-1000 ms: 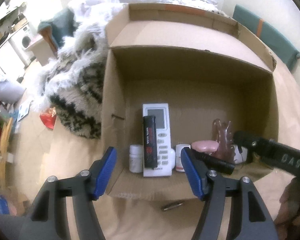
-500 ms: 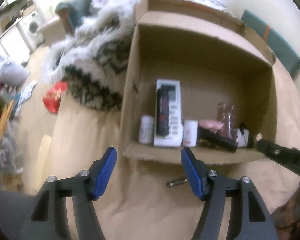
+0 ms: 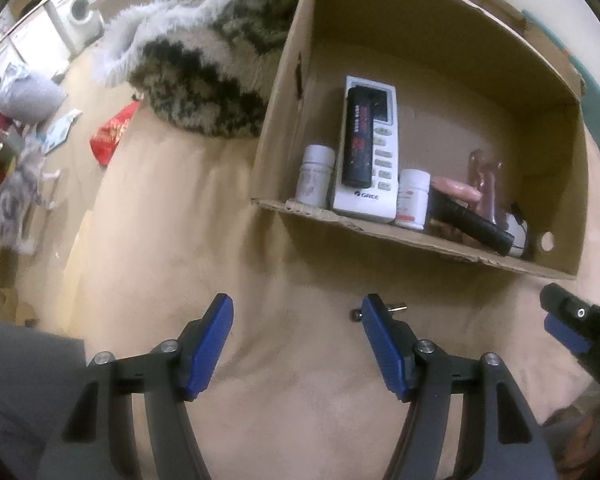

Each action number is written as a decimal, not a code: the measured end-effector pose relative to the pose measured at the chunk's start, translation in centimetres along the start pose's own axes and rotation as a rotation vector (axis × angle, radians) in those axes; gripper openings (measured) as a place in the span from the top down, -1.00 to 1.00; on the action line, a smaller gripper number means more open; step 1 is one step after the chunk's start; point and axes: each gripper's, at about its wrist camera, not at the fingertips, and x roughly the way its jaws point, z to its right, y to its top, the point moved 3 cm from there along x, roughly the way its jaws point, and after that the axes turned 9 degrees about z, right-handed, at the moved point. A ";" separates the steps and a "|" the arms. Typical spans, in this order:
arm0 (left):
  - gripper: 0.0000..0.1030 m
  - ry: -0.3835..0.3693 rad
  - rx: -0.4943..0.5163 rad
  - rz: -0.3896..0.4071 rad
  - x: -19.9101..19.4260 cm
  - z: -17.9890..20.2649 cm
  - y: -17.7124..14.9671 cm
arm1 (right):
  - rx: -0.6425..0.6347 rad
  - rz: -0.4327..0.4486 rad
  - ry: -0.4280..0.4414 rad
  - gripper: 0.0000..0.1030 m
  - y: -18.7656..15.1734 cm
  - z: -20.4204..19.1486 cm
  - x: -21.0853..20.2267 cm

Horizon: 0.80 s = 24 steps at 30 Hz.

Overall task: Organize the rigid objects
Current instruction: 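Withdraw both tools and move the left tool toward the black AA battery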

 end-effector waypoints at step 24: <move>-0.24 -0.023 -0.057 -0.032 2.8 0.2 -0.4 | 0.009 -0.034 0.000 -0.37 0.5 0.8 3.2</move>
